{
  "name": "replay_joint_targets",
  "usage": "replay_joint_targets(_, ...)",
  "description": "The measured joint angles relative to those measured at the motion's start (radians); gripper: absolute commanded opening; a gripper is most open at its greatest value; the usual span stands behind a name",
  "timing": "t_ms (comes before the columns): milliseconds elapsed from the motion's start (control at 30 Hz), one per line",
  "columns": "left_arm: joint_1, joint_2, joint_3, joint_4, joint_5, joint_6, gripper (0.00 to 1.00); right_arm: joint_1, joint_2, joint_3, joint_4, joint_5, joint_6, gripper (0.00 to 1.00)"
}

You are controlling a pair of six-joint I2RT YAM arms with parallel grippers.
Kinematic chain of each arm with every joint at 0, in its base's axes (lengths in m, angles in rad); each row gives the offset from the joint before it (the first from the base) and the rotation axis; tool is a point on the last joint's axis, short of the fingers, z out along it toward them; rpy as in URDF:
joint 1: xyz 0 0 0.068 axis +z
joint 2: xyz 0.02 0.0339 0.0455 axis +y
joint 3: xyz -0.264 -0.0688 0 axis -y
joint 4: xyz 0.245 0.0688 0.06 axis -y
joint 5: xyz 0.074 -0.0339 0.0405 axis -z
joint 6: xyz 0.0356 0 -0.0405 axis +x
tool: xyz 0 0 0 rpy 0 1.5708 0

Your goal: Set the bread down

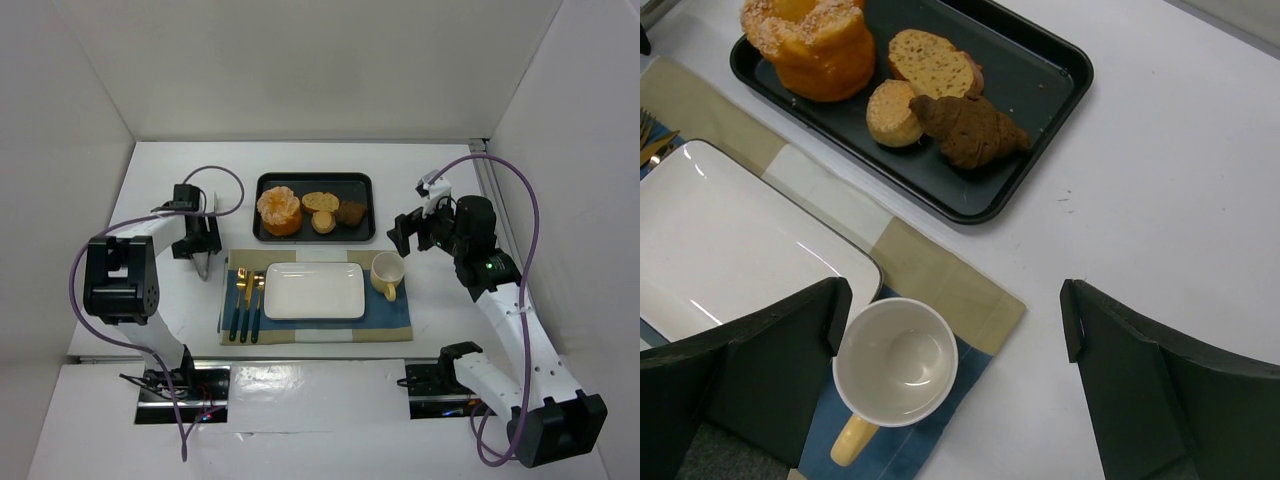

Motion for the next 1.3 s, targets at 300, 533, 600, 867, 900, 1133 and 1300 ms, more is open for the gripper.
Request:
replay_joint_targets(300, 0.003, 0.011, 0.017, -0.013, 0.011, 0.011, 0.00, 0.000, -0.008, 0.000, 0.000, 0.000, 0.000, 0.99)
replay_joint_targets(533, 0.002, -0.050, 0.018, -0.049, 0.081, 0.007, 0.00, 0.000, -0.008, -0.002, 0.000, -0.001, 0.000, 0.99)
replay_joint_targets(600, -0.002, -0.127, 0.015, -0.060, 0.130, -0.009, 0.00, 0.000, -0.008, -0.003, 0.000, -0.001, 0.000, 0.99)
replay_joint_targets(867, -0.065, -0.373, 0.069, -0.091, 0.480, -0.045, 0.27, 0.000, -0.008, -0.005, 0.000, -0.001, 0.000, 0.99)
replay_joint_targets(900, -0.068, -0.376, 0.082, -0.101, 0.521, -0.051, 0.30, 0.000, -0.008, -0.005, 0.000, -0.001, 0.000, 0.99)
replay_joint_targets(1133, -0.115, -0.376, 0.137, -0.207, 0.680, -0.050, 0.49, 0.000, -0.008, -0.005, 0.000, 0.000, 0.000, 0.99)
replay_joint_targets(1300, -0.195, -0.376, 0.190, -0.270, 0.706, -0.023, 0.60, 0.000, -0.008, -0.005, 0.000, 0.000, 0.000, 0.99)
